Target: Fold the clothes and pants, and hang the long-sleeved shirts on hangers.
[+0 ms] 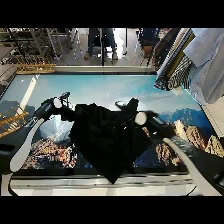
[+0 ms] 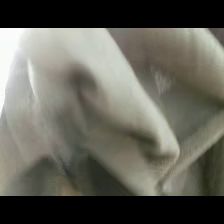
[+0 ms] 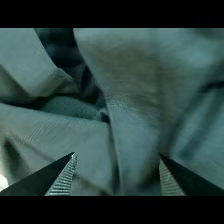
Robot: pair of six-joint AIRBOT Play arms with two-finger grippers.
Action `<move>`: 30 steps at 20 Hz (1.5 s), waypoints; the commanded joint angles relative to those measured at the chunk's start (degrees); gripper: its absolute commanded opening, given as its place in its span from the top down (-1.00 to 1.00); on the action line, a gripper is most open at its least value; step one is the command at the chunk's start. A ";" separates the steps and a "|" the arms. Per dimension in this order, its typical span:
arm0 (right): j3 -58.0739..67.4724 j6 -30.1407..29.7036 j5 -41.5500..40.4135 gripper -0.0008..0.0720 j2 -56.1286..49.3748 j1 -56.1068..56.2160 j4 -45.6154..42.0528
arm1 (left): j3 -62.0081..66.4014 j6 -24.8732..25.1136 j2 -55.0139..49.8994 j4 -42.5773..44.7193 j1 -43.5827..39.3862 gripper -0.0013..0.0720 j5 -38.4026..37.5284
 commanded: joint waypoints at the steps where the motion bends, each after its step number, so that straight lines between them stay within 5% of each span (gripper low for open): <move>1: -0.66 1.07 -2.73 -0.57 -6.56 2.99 -1.51 | 0.33 -0.22 -0.70 -1.38 -0.04 0.92 4.20; 2: -0.66 1.07 -2.19 -0.50 -7.34 2.99 -2.25 | 0.96 1.55 -0.26 -1.40 0.11 0.92 2.62; 5: 0.52 2.10 -2.10 0.75 -7.54 2.89 -6.99 | 3.61 6.45 3.08 -1.40 0.15 0.92 -3.65; 15: 39.47 7.34 20.41 0.89 10.45 -3.15 -21.07 | 20.06 14.10 24.28 -1.84 3.80 0.93 -23.82; 19: 52.54 7.56 13.00 0.90 17.00 -3.15 -21.33 | 30.95 17.35 33.38 -3.13 5.97 0.93 -23.87; 25: 42.18 13.20 3.32 0.90 17.42 -3.13 -20.68 | 23.47 15.39 37.86 -1.88 10.08 0.92 -29.88; 26: 40.06 13.38 3.56 0.90 15.76 -2.99 -19.54 | 19.69 15.43 37.79 -0.11 10.10 0.65 -32.09; 28: 35.82 13.16 3.61 0.90 11.45 -2.97 -13.84 | 11.13 15.17 37.81 10.58 10.21 -0.75 -35.98; 30: 32.20 11.30 3.65 0.90 6.84 -1.79 -11.10 | 1.68 13.16 38.03 29.81 13.05 -0.76 -37.68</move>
